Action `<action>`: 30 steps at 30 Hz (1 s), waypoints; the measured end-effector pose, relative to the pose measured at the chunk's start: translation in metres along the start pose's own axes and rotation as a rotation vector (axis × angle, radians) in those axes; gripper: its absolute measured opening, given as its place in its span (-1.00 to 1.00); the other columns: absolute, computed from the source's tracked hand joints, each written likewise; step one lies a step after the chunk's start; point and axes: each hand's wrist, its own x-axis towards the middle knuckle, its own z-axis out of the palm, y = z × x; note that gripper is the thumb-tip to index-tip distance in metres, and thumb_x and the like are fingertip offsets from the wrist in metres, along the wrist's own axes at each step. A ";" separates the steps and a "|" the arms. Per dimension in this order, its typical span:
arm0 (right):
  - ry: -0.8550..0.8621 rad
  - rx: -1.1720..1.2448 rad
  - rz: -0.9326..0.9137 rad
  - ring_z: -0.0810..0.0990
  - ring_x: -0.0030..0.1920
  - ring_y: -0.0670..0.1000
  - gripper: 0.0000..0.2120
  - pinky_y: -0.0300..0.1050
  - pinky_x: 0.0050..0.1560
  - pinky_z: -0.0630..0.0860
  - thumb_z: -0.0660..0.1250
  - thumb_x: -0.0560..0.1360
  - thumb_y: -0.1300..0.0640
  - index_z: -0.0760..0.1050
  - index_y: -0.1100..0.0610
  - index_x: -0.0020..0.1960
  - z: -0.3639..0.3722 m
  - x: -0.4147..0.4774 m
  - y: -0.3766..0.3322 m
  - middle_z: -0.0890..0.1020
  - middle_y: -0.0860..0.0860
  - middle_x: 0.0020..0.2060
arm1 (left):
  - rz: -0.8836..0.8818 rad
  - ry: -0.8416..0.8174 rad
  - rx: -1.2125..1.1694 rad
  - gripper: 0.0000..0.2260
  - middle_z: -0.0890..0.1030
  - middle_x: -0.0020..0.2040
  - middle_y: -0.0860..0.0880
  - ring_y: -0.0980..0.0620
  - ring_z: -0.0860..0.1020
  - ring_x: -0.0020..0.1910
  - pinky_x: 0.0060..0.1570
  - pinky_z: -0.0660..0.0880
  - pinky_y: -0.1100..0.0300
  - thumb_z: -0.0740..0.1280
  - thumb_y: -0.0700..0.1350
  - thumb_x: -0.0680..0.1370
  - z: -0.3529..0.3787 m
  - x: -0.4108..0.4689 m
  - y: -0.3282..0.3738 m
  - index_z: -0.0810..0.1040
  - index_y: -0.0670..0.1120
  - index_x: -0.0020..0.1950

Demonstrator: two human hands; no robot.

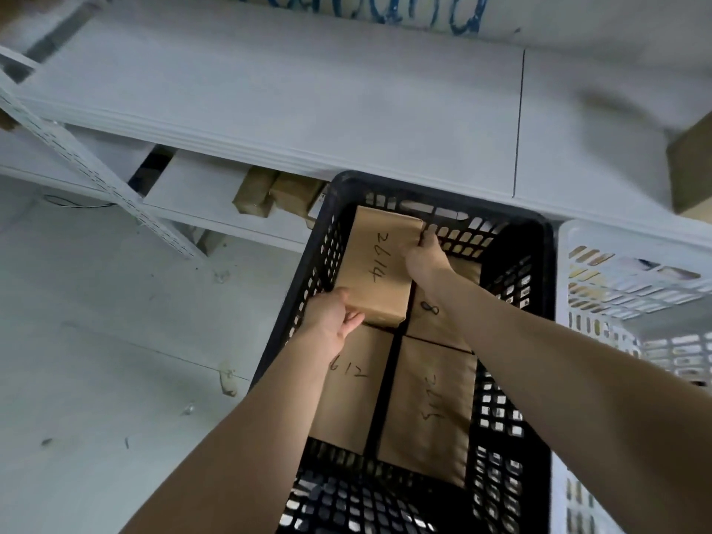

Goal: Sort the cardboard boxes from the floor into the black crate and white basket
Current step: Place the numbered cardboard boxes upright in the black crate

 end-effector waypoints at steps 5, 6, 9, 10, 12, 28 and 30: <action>-0.007 0.000 0.070 0.46 0.10 0.05 -0.54 -0.06 0.08 0.43 0.15 0.59 0.10 0.18 0.06 0.47 0.007 -0.002 0.005 0.48 0.08 0.26 | -0.008 0.034 0.020 -0.87 0.48 -0.05 -0.13 -0.06 0.52 -0.06 0.08 0.56 0.04 0.26 -0.30 0.57 0.004 0.004 0.009 0.51 -0.12 -0.13; -0.007 0.006 0.077 0.47 0.09 0.05 -0.55 -0.06 0.06 0.43 0.16 0.59 0.09 0.19 0.07 0.47 0.007 -0.004 0.005 0.48 0.08 0.25 | -0.013 0.034 0.027 -0.90 0.48 -0.04 -0.14 -0.08 0.52 -0.02 0.08 0.55 0.02 0.26 -0.29 0.57 0.003 0.005 0.010 0.51 -0.13 -0.09; 0.011 -0.013 0.074 0.44 0.10 0.06 -0.51 -0.08 0.00 0.37 0.16 0.60 0.04 0.15 0.08 0.49 0.002 -0.011 0.000 0.45 0.07 0.28 | 0.041 0.006 0.127 -0.79 0.49 -0.13 -0.08 -0.08 0.51 0.02 0.14 0.52 0.01 0.23 -0.24 0.60 0.003 0.000 0.010 0.48 -0.22 0.22; 0.026 -0.019 0.059 0.44 0.11 0.05 -0.50 -0.08 0.00 0.36 0.16 0.60 0.02 0.15 0.09 0.49 -0.002 -0.015 -0.004 0.45 0.07 0.29 | 0.056 0.006 0.144 -0.74 0.49 -0.16 -0.06 -0.08 0.52 0.02 0.13 0.52 0.02 0.23 -0.22 0.60 0.004 -0.005 0.012 0.45 -0.23 0.27; 0.042 -0.012 -0.001 0.43 0.14 0.04 -0.47 -0.10 0.06 0.36 0.18 0.59 0.00 0.16 0.10 0.50 -0.010 -0.025 -0.013 0.44 0.07 0.32 | 0.055 0.002 0.178 -0.81 0.53 -0.07 -0.11 -0.12 0.54 0.13 0.06 0.54 0.06 0.26 -0.22 0.58 0.004 -0.017 0.019 0.49 -0.21 0.19; 0.243 0.408 -0.421 0.49 0.00 -0.15 -0.55 -0.31 -0.09 0.35 0.24 0.55 -0.13 0.44 0.11 0.33 -0.102 -0.178 -0.076 0.52 -0.15 -0.04 | 0.672 -0.303 0.557 -0.72 0.54 0.19 0.01 0.01 0.52 0.15 0.23 0.47 -0.04 0.25 0.02 0.58 0.066 -0.160 0.062 0.45 -0.02 0.27; 0.331 0.447 -0.468 0.48 0.08 -0.13 -0.58 -0.21 0.09 0.37 0.25 0.54 -0.12 0.46 0.11 0.29 -0.116 -0.203 -0.075 0.53 -0.14 0.00 | 0.756 -0.430 0.627 -0.68 0.50 0.23 0.04 0.04 0.49 0.19 0.26 0.44 -0.02 0.23 0.02 0.59 0.080 -0.186 0.061 0.43 -0.03 0.32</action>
